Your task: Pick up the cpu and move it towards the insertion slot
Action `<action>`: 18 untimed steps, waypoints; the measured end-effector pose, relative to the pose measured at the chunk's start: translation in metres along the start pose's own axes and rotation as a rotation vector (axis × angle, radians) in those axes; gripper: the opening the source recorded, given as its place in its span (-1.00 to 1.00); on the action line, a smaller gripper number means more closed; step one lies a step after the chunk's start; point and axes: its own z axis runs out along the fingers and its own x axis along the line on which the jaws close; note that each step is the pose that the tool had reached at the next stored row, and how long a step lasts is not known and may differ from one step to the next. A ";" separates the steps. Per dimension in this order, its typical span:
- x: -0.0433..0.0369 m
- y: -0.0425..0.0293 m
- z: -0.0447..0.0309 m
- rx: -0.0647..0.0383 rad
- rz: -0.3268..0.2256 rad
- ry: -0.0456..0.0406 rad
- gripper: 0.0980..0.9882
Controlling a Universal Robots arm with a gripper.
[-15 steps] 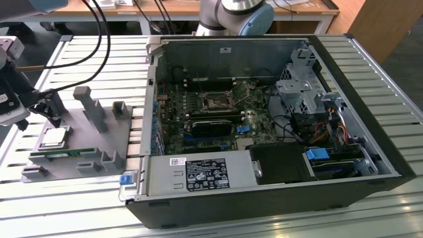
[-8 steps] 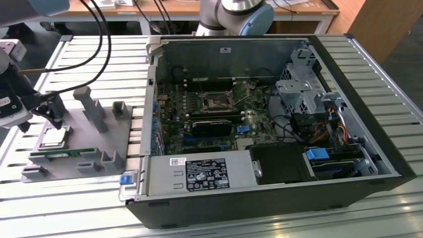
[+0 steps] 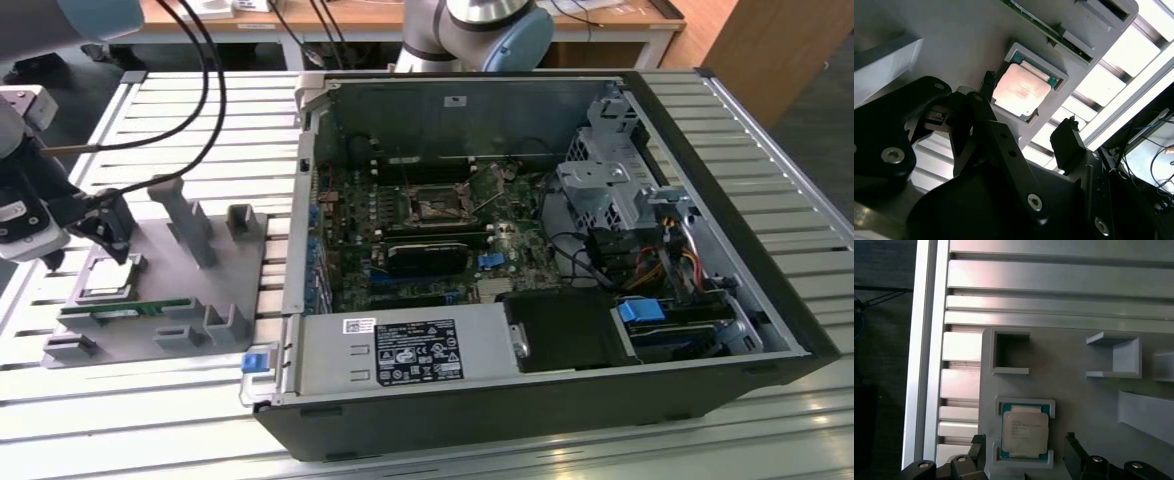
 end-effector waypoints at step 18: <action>-0.0003 -0.0010 0.0209 0.000 0.000 -0.0008 0.40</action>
